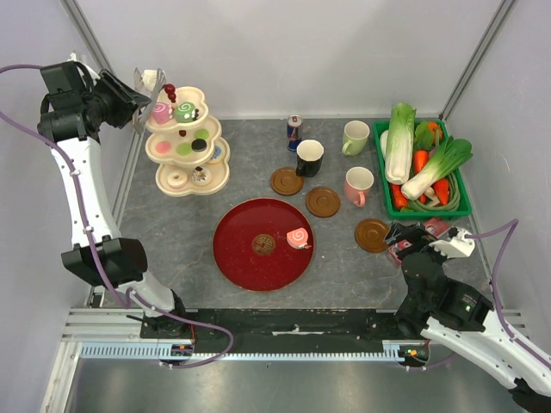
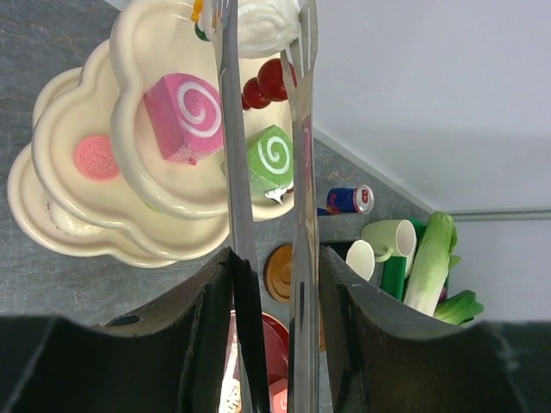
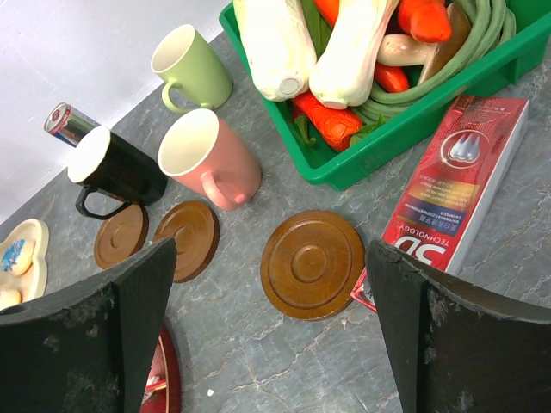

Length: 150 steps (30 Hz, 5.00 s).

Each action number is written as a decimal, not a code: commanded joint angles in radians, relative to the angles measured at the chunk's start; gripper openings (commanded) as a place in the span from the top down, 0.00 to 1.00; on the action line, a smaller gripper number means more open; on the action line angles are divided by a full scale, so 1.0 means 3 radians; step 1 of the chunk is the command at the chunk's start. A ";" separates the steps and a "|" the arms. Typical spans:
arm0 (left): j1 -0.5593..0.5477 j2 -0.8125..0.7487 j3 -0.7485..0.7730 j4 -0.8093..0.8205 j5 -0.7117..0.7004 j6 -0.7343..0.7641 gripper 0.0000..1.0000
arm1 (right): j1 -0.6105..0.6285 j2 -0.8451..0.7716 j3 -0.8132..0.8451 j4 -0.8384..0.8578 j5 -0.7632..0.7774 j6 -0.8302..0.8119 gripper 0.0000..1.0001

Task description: Serve the afternoon tea

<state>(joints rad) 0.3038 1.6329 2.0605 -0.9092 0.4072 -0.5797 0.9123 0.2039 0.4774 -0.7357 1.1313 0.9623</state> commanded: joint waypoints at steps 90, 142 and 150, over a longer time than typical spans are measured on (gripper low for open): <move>0.0506 -0.0881 -0.1114 0.0499 0.0847 -0.0317 0.34 | 0.0001 0.0399 0.0096 0.0034 0.0218 -0.0058 0.02; -0.0900 -0.0084 -0.4128 0.2514 -0.1557 -0.2230 0.91 | 0.0001 0.0466 -0.0016 0.0330 0.0008 -0.0380 0.02; -0.0900 -0.0375 -0.4066 0.2519 -0.1373 -0.2348 0.98 | 0.0001 0.0409 -0.0017 0.0351 -0.0043 -0.0405 0.02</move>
<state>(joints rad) 0.0368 1.5906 0.8188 -0.1478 -0.0147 -1.2575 0.9123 0.3367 0.4717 -0.6472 1.1042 0.8410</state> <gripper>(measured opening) 0.040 0.982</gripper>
